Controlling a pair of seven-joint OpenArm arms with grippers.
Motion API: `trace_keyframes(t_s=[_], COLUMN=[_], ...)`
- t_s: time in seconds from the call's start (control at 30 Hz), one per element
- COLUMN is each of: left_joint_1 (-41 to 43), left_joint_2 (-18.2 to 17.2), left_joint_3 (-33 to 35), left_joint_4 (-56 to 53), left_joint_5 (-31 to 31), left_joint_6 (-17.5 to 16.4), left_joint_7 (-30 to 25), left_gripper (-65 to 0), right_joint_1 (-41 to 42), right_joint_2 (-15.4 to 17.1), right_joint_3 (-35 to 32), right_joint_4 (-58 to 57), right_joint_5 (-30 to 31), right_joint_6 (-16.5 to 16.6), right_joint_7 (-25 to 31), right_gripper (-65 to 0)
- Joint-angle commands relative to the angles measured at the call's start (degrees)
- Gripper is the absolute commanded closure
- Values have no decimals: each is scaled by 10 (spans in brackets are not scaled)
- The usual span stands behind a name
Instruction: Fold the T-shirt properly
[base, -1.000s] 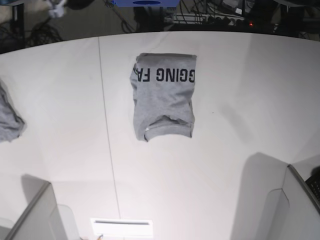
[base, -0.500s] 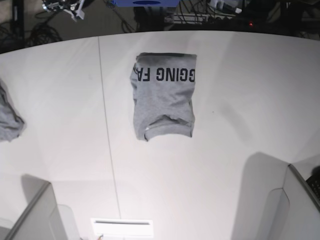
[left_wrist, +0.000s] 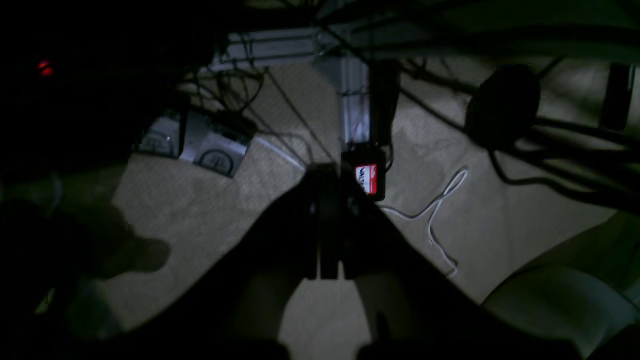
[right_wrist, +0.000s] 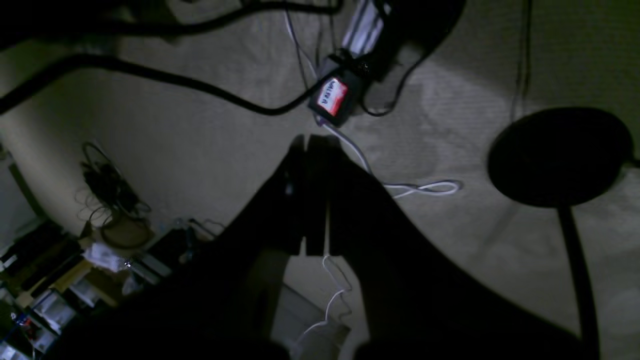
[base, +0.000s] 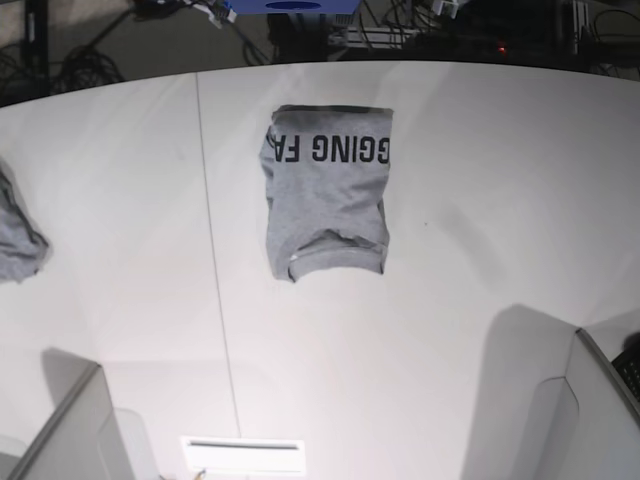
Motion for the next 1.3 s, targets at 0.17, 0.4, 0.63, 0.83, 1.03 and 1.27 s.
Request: trace_keyframes(t_s=[0.17,0.4,0.63,0.83,1.03,1.27], left_joint_1=[7,7,3,5,8,-5], left_joint_2=[5,16,19,20,44,49], left_joint_3=[5,5,1,1,1,4], left_joint_4=[-42,-42,-42,-42,-42,-42], left_joint_5=[4,5,2,1,1,4], left_joint_6=[-5,-5,-5,-5,-5,-5], left_joint_7=[-1,-2,-6,-6,-3,-6], left_gripper=[0,0,0,0,0,0], right_joint_1=[-14,-14,-6,-8,-10,-6], right_joint_2=[-3,0,-10,-23,-41,-47], right_joint_3=[2,1,5,5,3,3], right_joint_4=[0,1,-2,-2,-2,-2], right_joint_5=[-3,-3,-3,-3,-3,-3], right_joint_6=[4,4,4,4,4,4], right_joint_7=[-2,-2,-3,-3,-3,-3], right_gripper=[0,0,0,0,0,0])
